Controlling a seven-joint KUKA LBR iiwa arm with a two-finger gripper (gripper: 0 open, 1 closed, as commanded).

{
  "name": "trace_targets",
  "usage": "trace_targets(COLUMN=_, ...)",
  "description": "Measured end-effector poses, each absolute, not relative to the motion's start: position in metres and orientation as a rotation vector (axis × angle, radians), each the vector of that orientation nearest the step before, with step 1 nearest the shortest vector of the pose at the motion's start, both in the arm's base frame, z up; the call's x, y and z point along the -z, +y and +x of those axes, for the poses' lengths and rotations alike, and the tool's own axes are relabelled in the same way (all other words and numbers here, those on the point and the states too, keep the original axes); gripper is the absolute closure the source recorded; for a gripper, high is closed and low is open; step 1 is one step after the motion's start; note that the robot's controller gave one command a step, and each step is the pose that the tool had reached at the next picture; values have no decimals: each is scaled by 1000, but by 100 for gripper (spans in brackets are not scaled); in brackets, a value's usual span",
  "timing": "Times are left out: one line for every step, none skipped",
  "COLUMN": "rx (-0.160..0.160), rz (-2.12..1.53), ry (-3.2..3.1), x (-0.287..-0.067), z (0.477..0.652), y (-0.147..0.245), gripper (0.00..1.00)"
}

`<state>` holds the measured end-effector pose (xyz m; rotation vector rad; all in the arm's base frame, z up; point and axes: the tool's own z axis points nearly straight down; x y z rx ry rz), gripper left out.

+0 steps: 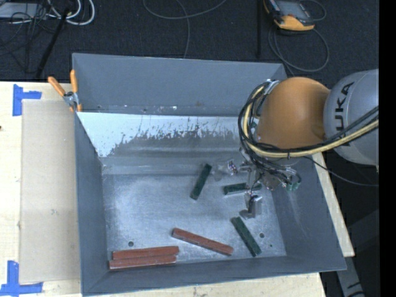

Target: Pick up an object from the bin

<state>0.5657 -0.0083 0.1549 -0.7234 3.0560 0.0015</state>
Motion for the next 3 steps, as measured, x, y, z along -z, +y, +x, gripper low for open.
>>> trace_targets(rx=-1, rz=-1073, ry=2956, x=-67, z=602, y=-72, gripper=0)
trace_targets(rx=-2, rz=-1068, ry=2954, x=-70, z=603, y=-71, gripper=100)
trace_targets(rx=5, rz=-1049, ry=2953, x=-212, z=599, y=-65, gripper=100)
